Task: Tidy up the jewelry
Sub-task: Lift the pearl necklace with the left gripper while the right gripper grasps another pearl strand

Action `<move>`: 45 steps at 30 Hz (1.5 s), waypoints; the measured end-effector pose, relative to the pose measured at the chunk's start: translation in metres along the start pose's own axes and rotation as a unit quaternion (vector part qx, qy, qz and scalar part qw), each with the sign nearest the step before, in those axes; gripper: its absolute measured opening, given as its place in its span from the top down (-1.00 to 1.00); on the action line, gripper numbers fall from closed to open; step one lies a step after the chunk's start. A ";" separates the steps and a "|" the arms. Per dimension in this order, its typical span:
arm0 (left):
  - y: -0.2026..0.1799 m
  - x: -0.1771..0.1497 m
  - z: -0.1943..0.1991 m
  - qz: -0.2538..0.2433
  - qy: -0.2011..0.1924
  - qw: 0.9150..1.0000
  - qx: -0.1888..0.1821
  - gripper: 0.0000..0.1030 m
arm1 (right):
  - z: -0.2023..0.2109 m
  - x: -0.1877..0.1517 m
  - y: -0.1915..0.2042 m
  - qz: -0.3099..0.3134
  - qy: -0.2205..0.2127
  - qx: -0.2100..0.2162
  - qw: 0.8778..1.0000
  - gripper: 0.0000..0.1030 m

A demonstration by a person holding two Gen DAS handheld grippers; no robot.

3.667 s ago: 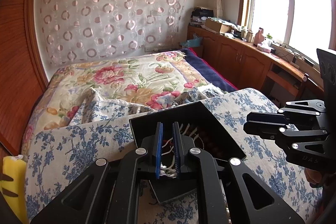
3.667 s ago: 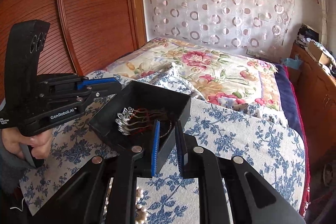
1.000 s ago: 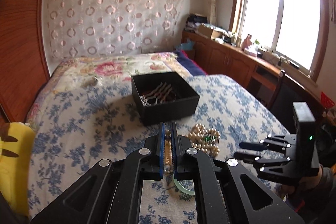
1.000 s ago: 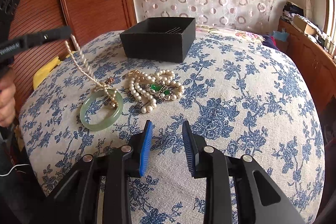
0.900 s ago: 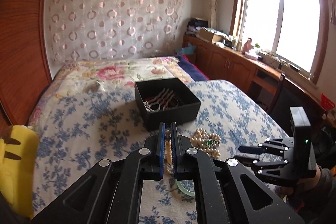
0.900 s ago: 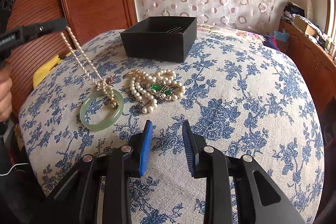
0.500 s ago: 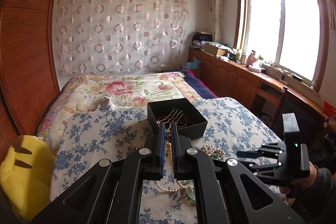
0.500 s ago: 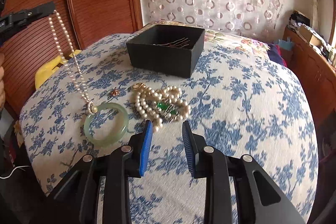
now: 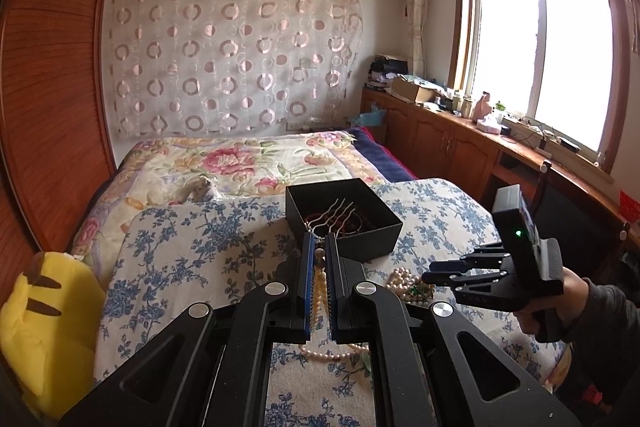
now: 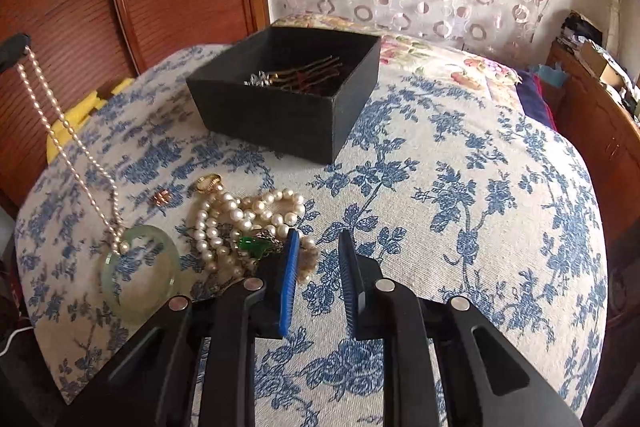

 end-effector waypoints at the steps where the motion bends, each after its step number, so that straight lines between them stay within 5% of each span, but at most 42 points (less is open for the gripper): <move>1: 0.000 -0.001 -0.001 0.000 0.001 1.000 -0.001 0.91 | -0.003 -0.001 0.000 0.004 0.004 -0.002 1.000 0.57; 4: 0.000 -0.003 -0.005 0.001 0.006 1.000 -0.002 0.91 | -0.003 0.000 0.003 0.013 0.003 -0.005 1.000 0.58; 6: -0.001 -0.002 -0.007 0.001 0.007 1.000 -0.003 0.91 | -0.004 0.000 0.004 0.019 0.004 0.001 1.000 0.83; 27: -0.018 0.052 -0.001 -0.032 -0.033 0.999 -0.001 0.91 | 0.125 0.076 0.016 0.038 -0.145 0.013 0.989 0.84; 45: -0.027 0.082 -0.013 -0.054 -0.049 0.997 -0.003 0.91 | 0.169 0.123 0.001 0.038 -0.201 -0.010 0.979 0.84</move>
Point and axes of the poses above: each gripper's, at about its wrist camera, not at the fingertips, and z roughly against the way its jaws point, y to its left, x to its top, the point moved 6 cm from there along -z, roughly the way its jaws point, and after that the axes turned 4 degrees about -x, right-handed, at the moved point
